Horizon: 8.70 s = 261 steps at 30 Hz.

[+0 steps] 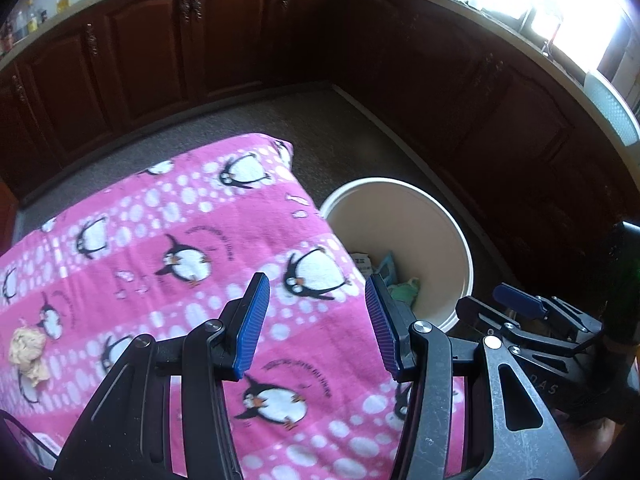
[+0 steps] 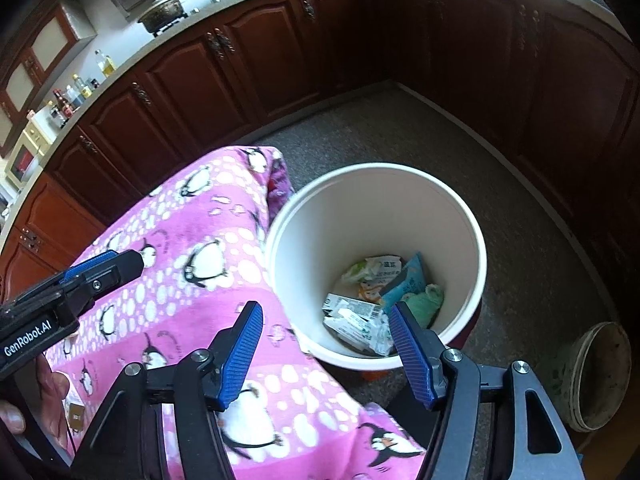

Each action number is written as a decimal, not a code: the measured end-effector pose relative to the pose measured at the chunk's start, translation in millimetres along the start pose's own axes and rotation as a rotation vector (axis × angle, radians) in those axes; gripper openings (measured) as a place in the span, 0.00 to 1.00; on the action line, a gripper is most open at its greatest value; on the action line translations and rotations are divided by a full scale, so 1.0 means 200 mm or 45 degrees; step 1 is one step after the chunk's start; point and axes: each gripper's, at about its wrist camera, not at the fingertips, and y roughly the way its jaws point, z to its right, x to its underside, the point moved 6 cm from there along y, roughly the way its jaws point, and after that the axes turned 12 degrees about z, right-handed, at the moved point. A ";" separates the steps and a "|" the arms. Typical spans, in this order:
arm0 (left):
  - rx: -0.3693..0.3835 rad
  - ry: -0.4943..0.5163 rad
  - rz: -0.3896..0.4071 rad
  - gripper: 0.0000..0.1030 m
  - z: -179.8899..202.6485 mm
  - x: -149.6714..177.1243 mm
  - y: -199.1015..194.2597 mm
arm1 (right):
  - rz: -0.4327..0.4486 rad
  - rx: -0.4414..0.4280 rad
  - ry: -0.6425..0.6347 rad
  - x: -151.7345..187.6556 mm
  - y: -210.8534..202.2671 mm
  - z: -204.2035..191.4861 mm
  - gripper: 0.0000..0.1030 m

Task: Collect trash

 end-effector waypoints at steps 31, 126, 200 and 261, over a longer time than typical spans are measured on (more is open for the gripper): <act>-0.235 -0.180 0.106 0.47 -0.63 0.24 -0.60 | -0.027 -0.236 -0.311 0.17 -0.05 -0.84 0.67; -0.519 -0.432 -0.105 0.22 -1.55 0.91 -0.99 | -0.327 -0.712 -0.846 0.86 0.15 -1.98 0.50; 0.198 0.057 -0.202 0.57 0.40 0.00 0.45 | -0.082 0.126 0.177 -0.01 0.34 0.41 0.59; -0.050 0.126 0.594 0.80 -0.04 -0.08 -0.82 | 0.652 0.261 -0.053 -0.03 -0.78 -0.32 1.00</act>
